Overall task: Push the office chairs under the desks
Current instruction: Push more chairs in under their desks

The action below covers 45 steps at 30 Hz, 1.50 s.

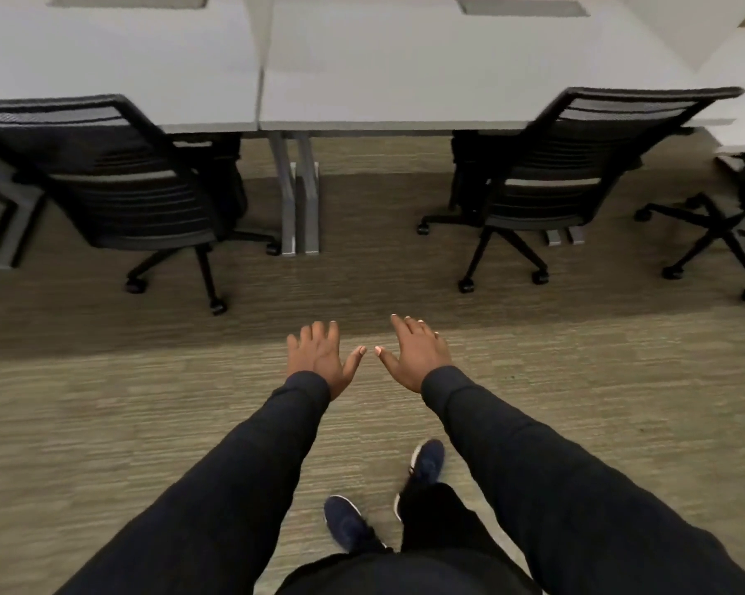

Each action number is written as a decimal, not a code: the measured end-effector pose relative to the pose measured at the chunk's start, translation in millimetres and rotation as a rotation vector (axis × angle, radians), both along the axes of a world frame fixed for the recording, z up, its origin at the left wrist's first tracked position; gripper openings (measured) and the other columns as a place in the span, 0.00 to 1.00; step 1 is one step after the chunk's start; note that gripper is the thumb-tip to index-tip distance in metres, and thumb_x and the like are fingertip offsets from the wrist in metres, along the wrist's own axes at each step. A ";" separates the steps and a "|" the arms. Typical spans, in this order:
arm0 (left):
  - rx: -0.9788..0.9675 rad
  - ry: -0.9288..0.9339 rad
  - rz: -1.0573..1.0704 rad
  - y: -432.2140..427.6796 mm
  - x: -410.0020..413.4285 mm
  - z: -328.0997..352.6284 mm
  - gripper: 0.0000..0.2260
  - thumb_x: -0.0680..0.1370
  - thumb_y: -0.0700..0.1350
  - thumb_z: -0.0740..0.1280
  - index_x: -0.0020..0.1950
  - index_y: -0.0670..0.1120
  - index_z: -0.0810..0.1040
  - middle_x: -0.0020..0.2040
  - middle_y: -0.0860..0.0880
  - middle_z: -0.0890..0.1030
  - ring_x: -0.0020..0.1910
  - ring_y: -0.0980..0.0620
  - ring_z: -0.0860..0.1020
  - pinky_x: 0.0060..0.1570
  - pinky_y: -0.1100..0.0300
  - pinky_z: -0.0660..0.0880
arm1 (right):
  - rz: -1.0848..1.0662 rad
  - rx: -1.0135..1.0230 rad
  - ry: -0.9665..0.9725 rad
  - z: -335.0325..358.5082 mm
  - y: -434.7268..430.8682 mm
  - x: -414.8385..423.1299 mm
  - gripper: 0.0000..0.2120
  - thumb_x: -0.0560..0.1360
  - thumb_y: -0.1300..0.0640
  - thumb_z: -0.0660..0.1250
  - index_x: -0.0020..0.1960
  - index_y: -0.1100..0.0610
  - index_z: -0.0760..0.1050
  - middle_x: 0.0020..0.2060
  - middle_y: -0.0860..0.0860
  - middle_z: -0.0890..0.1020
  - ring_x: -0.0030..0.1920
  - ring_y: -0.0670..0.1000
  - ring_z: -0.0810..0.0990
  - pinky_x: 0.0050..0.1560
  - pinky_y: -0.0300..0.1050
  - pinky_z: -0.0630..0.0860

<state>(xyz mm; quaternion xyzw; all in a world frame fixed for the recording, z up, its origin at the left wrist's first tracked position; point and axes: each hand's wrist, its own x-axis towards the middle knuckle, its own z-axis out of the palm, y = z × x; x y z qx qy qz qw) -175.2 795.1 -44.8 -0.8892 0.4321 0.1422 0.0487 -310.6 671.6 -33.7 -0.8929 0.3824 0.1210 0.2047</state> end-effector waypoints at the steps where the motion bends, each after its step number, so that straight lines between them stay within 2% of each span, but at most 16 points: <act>1: -0.006 0.001 0.024 7.4 13.5 0.0 0.37 0.79 0.70 0.47 0.78 0.46 0.62 0.70 0.44 0.70 0.68 0.43 0.68 0.66 0.44 0.64 | 0.023 -0.002 -0.003 0.4 4.7 16.9 0.37 0.79 0.35 0.57 0.81 0.51 0.52 0.79 0.55 0.60 0.79 0.57 0.57 0.77 0.58 0.57; 9: -0.025 -0.016 0.135 39.9 113.8 -2.9 0.36 0.79 0.69 0.47 0.78 0.46 0.61 0.71 0.43 0.70 0.68 0.43 0.68 0.65 0.44 0.64 | 0.145 0.001 0.010 -8.5 21.5 139.1 0.37 0.79 0.34 0.56 0.81 0.51 0.53 0.79 0.56 0.60 0.79 0.58 0.57 0.77 0.58 0.56; 16: 0.012 -0.054 0.161 43.6 234.1 -10.2 0.36 0.79 0.69 0.47 0.77 0.46 0.63 0.68 0.44 0.71 0.65 0.43 0.69 0.62 0.45 0.66 | 0.193 0.021 -0.012 -22.0 17.6 269.7 0.37 0.79 0.34 0.57 0.81 0.51 0.53 0.79 0.57 0.60 0.79 0.58 0.57 0.77 0.58 0.56; 26: 0.011 -0.130 0.101 3.5 413.2 14.2 0.36 0.79 0.69 0.47 0.78 0.45 0.63 0.69 0.43 0.71 0.66 0.42 0.68 0.63 0.43 0.65 | 0.186 0.010 -0.038 -14.8 -13.6 430.6 0.36 0.79 0.35 0.57 0.81 0.51 0.54 0.79 0.56 0.61 0.78 0.58 0.59 0.76 0.59 0.58; 35: -0.165 -0.250 -0.035 -28.3 557.6 66.3 0.36 0.78 0.68 0.46 0.74 0.45 0.66 0.69 0.41 0.70 0.67 0.39 0.68 0.65 0.41 0.63 | 0.174 -0.024 -0.045 7.8 -47.3 518.5 0.36 0.80 0.34 0.55 0.81 0.51 0.52 0.79 0.58 0.60 0.78 0.59 0.58 0.76 0.59 0.58; 41: -0.371 -0.373 -0.128 -38.5 666.8 121.7 0.32 0.78 0.66 0.50 0.70 0.44 0.70 0.62 0.40 0.73 0.59 0.39 0.70 0.56 0.44 0.64 | -0.021 0.069 -0.282 54.7 -52.6 622.7 0.36 0.80 0.33 0.52 0.80 0.54 0.56 0.77 0.58 0.65 0.74 0.60 0.66 0.72 0.59 0.66; 45: -0.373 -0.365 -0.016 -21.7 735.9 129.0 0.31 0.79 0.66 0.49 0.66 0.43 0.73 0.61 0.40 0.74 0.59 0.39 0.71 0.57 0.43 0.65 | -0.107 0.139 -0.441 86.3 -45.4 687.7 0.36 0.80 0.32 0.51 0.81 0.54 0.55 0.78 0.57 0.63 0.76 0.57 0.63 0.74 0.53 0.61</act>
